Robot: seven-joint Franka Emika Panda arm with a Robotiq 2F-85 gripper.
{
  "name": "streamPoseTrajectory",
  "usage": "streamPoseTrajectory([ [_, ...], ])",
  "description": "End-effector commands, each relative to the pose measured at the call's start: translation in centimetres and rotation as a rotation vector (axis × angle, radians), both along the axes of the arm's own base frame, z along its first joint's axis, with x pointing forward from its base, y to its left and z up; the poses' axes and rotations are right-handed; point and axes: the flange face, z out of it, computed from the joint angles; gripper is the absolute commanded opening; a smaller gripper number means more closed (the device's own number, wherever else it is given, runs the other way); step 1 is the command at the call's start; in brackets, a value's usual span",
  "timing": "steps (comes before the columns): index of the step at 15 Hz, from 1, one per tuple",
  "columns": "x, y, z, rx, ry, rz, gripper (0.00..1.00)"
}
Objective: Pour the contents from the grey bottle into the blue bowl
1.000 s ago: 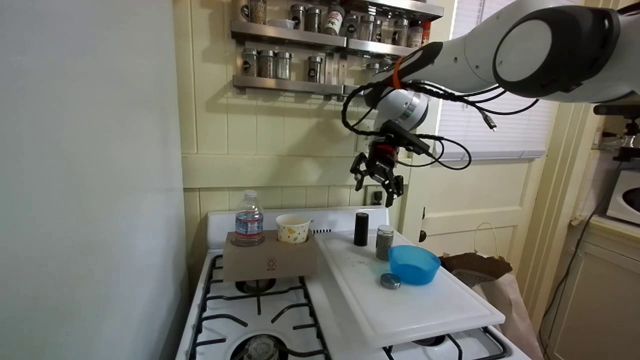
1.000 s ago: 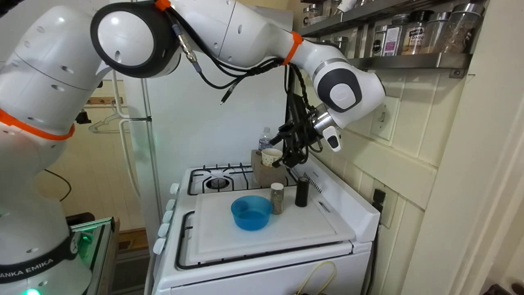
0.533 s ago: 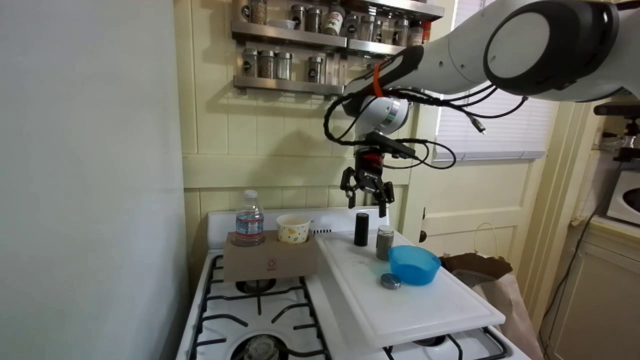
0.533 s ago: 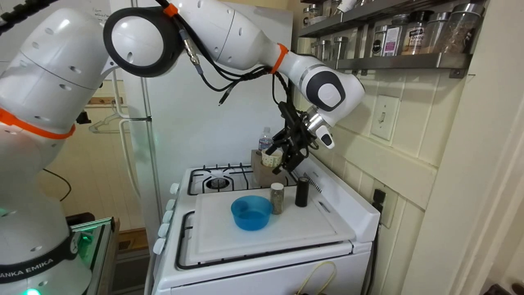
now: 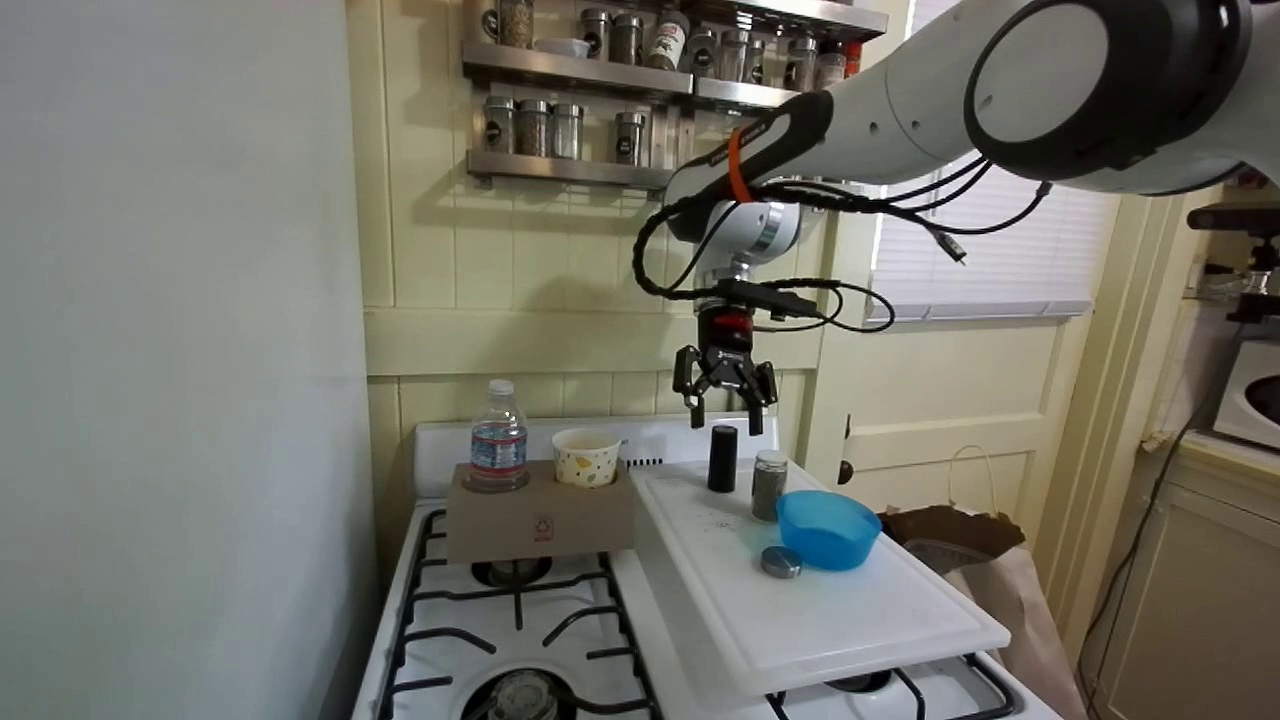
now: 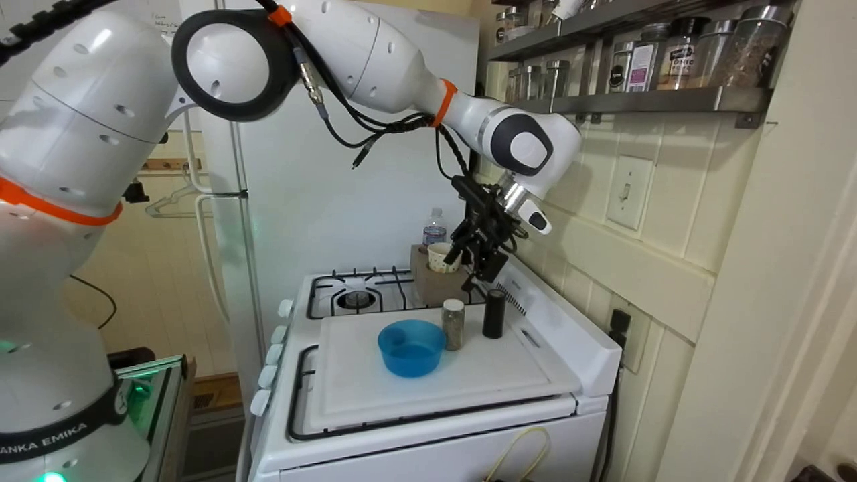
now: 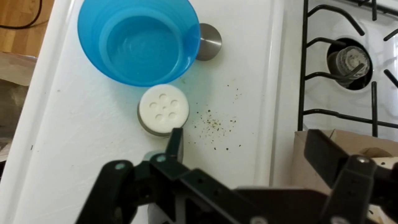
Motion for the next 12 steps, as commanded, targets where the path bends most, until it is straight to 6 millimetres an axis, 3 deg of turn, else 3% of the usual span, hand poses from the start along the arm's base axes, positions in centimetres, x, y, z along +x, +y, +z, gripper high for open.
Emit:
streamPoseTrajectory([
  [1,0.6,-0.1,-0.1,-0.115,-0.032,0.002,1.0],
  [5,0.7,-0.6,-0.6,-0.23,-0.027,0.008,1.0],
  [12,0.4,-1.1,-3.4,-0.226,0.032,-0.034,1.0],
])
